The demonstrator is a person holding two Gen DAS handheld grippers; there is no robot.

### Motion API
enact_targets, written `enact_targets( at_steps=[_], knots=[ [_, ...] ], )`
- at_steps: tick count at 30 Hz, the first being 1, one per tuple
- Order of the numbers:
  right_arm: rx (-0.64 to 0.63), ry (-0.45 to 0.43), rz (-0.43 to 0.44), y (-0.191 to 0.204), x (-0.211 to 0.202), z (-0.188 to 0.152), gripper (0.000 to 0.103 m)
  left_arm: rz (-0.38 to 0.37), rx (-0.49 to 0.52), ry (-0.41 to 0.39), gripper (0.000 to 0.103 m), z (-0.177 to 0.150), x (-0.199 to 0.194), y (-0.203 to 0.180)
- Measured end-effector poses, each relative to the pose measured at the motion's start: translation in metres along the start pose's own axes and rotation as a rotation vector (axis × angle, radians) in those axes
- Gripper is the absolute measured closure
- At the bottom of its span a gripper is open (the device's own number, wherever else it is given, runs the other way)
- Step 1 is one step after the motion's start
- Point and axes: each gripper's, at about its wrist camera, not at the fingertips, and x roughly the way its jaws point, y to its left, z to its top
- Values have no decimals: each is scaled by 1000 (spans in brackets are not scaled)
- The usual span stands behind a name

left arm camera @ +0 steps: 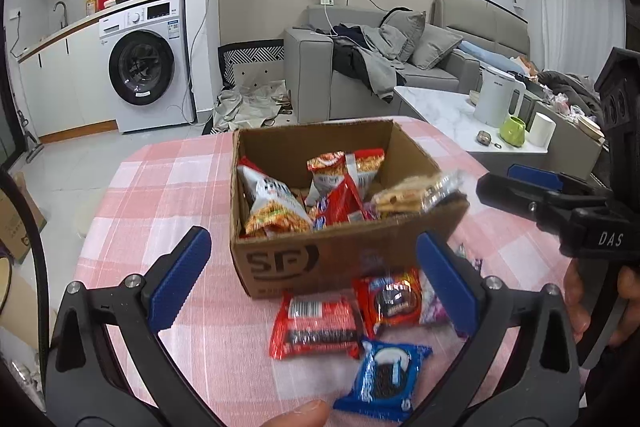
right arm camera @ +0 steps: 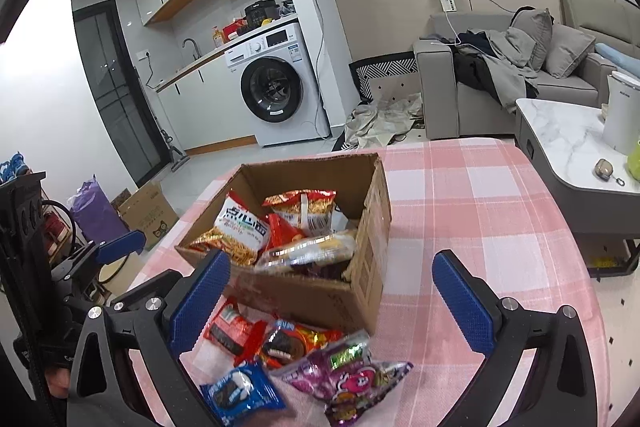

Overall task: Organize snacks
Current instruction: 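Lower both noodle-snack bags into the box and open both grippers, then withdraw both grippers and move toward the Oreo packs and purple candy bag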

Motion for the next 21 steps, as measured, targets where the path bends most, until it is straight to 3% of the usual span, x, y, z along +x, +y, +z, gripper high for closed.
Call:
enact_targets(
  at_steps=[21],
  knots=[
    [-69, 135, -52, 2, -4, -57, 0, -2, -17, 92, 1, -58, -13, 3]
  ],
)
